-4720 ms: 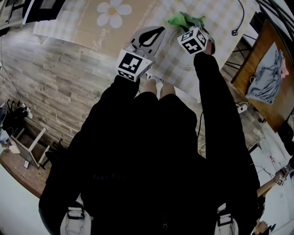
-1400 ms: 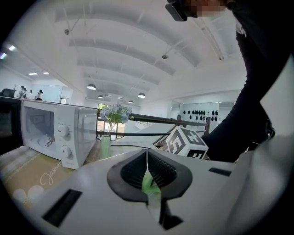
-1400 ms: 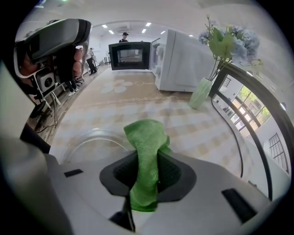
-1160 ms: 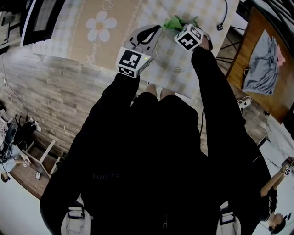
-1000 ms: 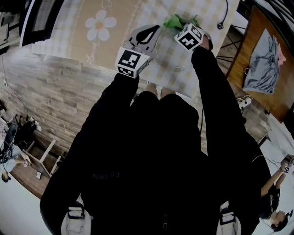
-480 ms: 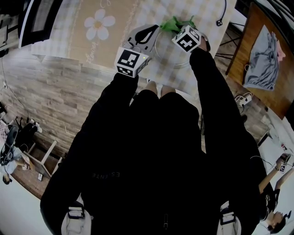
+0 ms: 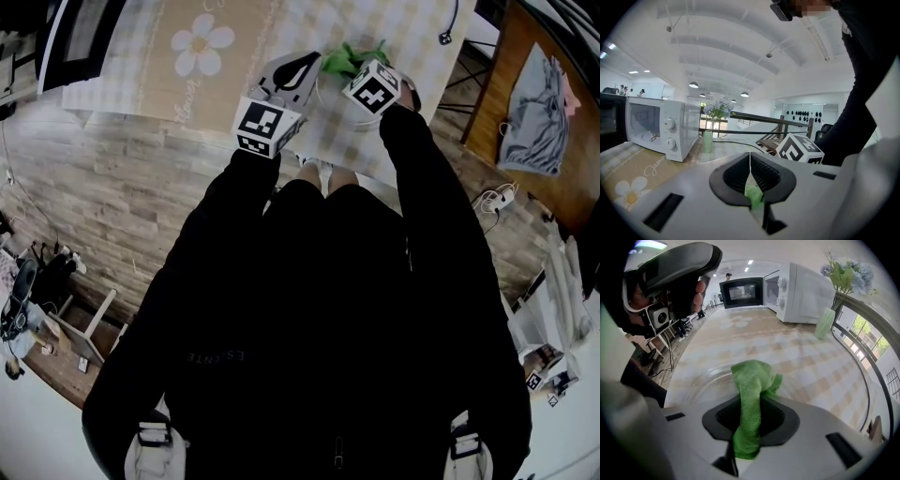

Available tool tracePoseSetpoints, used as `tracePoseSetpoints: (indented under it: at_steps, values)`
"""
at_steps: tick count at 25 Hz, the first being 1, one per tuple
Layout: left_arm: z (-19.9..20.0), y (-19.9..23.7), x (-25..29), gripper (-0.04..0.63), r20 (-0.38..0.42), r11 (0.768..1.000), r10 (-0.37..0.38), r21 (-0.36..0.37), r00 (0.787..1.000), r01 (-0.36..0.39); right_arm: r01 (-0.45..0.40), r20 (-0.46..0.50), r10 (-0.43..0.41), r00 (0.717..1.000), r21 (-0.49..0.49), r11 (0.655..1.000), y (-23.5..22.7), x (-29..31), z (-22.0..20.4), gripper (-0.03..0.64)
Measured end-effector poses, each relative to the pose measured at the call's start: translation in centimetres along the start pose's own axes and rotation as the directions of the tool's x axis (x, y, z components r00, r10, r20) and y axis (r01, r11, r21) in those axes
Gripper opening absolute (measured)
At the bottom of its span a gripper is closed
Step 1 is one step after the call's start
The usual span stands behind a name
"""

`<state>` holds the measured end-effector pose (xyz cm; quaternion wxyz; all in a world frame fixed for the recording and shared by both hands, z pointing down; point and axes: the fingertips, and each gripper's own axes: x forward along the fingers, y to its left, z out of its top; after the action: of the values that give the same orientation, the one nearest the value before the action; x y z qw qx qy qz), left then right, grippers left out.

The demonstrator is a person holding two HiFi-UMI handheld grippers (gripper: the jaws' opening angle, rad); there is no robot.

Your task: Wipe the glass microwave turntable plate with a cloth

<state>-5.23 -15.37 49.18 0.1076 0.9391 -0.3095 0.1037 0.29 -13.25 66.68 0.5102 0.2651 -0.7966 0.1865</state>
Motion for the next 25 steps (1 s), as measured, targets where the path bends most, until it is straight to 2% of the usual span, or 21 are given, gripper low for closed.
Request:
tracePoseSetpoints:
  at_steps: [13,25]
  values:
    - [-0.6,-1.8,-2.0,0.021,0.001,1.0,-0.014,0.013,1.0,0.014,-0.049,0.002,0.049,0.999,0.007,0.999,5.8,-0.3,-1.2,0.095]
    - [-1.3,-2.6,-3.3,0.021,-0.015,1.0,-0.019,0.021,1.0,0.019,-0.153,0.006,0.153,0.988,0.01,0.988,12.6,-0.5,-1.7,0.095]
